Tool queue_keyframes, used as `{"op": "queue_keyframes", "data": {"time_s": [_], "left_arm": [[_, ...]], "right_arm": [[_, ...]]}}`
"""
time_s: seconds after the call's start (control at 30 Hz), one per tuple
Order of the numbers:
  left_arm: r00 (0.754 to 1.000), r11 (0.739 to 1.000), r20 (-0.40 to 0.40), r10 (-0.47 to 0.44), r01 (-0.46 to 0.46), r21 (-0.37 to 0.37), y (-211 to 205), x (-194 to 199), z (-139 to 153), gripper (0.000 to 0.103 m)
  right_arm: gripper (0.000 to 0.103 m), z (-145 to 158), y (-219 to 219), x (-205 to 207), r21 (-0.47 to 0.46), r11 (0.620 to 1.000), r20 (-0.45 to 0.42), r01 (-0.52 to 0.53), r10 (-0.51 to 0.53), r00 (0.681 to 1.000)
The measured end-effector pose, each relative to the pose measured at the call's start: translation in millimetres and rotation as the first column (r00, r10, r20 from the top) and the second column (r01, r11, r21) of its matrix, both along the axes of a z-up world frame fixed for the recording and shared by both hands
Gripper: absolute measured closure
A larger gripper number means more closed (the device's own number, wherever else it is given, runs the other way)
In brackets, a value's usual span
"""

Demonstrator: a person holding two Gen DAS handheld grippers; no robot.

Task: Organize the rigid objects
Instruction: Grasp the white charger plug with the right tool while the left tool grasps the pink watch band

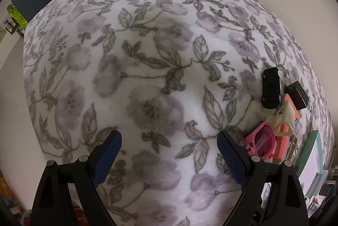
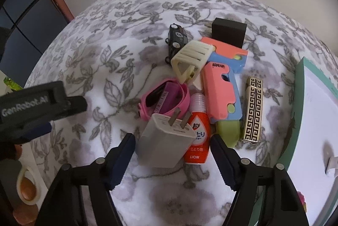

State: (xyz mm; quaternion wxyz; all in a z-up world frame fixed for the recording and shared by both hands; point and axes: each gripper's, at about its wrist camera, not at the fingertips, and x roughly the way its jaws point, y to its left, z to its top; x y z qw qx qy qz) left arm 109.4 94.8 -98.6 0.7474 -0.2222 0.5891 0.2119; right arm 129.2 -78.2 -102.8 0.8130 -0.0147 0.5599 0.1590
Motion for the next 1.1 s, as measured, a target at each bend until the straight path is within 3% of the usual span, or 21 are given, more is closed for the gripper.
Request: {"op": "queue_keyframes", "data": {"time_s": [0.13, 0.2, 0.27, 0.6, 0.8, 0.9, 1.1], "left_arm": [[1.000, 1.000, 0.004, -0.007, 0.007, -0.026, -3.2, 1.9, -3.7, 0.011], [1.000, 0.999, 0.005, -0.009, 0.009, -0.038, -4.3, 2.3, -5.7, 0.011], [1.000, 0.999, 0.002, -0.010, 0.010, -0.045, -5.2, 2.3, -6.9, 0.011], [1.000, 0.998, 0.003, -0.021, 0.021, -0.059, -8.9, 7.2, -9.8, 0.011], [1.000, 0.998, 0.000, -0.022, 0.022, -0.064, -8.8, 9.7, -12.7, 0.011], [1.000, 0.997, -0.001, -0.026, 0.026, -0.074, -8.8, 9.6, -13.9, 0.011], [0.999, 0.994, 0.018, -0.030, 0.032, -0.104, -9.4, 11.3, -17.8, 0.011]], "right_arm": [[0.034, 3.2, -3.2, 1.3, 0.034, 0.999, -0.005, 0.020, -0.020, 1.000], [0.047, 7.7, -7.4, 1.6, 0.074, 0.997, 0.003, 0.033, -0.033, 0.999], [0.050, 8.3, -11.8, 4.4, 0.121, 0.991, -0.016, 0.056, -0.054, 0.998], [0.049, 4.9, -14.1, 13.6, 0.169, 0.981, -0.030, 0.096, -0.092, 0.995], [0.048, 5.4, -1.5, 15.0, 0.104, 0.992, 0.008, 0.073, -0.075, 0.997], [0.054, 5.6, 1.1, 13.9, 0.085, 0.994, 0.019, 0.061, -0.063, 0.998], [0.054, 4.8, -15.8, 13.7, 0.188, 0.977, -0.032, 0.097, -0.093, 0.995]]}}
